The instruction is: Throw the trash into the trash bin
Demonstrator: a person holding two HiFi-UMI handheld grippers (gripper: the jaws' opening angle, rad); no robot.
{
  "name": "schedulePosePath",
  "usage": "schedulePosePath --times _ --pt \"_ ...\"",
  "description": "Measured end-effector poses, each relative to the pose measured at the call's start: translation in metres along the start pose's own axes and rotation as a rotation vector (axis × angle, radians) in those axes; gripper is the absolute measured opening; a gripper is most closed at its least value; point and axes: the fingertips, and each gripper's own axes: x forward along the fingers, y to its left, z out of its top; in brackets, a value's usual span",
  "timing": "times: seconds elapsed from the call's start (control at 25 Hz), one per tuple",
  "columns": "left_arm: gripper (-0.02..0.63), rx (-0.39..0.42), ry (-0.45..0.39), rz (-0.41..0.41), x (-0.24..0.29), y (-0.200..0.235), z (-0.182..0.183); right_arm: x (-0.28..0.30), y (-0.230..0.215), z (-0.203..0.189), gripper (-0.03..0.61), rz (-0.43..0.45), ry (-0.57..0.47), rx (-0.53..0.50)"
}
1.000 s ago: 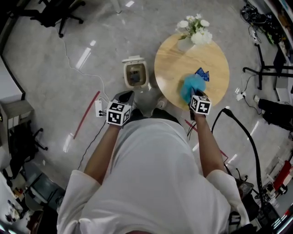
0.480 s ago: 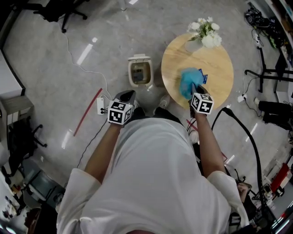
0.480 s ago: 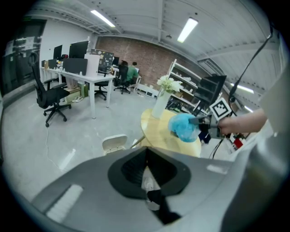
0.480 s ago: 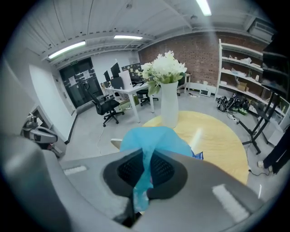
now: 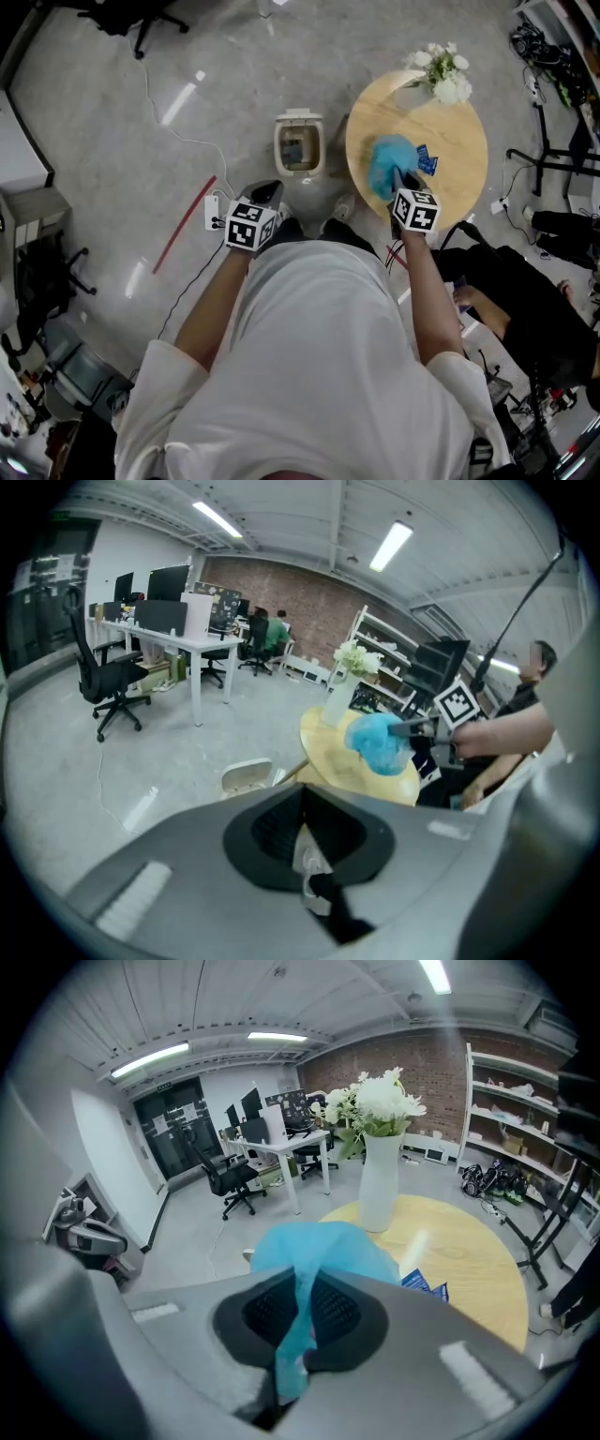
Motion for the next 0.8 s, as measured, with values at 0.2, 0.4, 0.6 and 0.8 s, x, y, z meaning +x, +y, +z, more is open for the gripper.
schedulePosePath --times 0.2,0.4,0.6,0.8 --pt "0.003 -0.007 0.001 0.007 -0.013 0.019 -0.008 0.007 0.027 -0.006 0.006 0.017 0.016 -0.017" --pt "0.004 -0.005 -0.001 0.015 -0.023 0.041 -0.012 0.021 0.058 -0.006 0.006 0.043 0.024 -0.035" --pt "0.003 -0.008 -0.008 0.024 -0.037 0.056 -0.016 0.03 0.09 -0.009 0.006 0.072 0.034 -0.054" --pt "0.003 -0.009 -0.012 0.029 -0.045 0.072 -0.019 0.041 0.114 -0.011 0.006 0.095 0.045 -0.073"
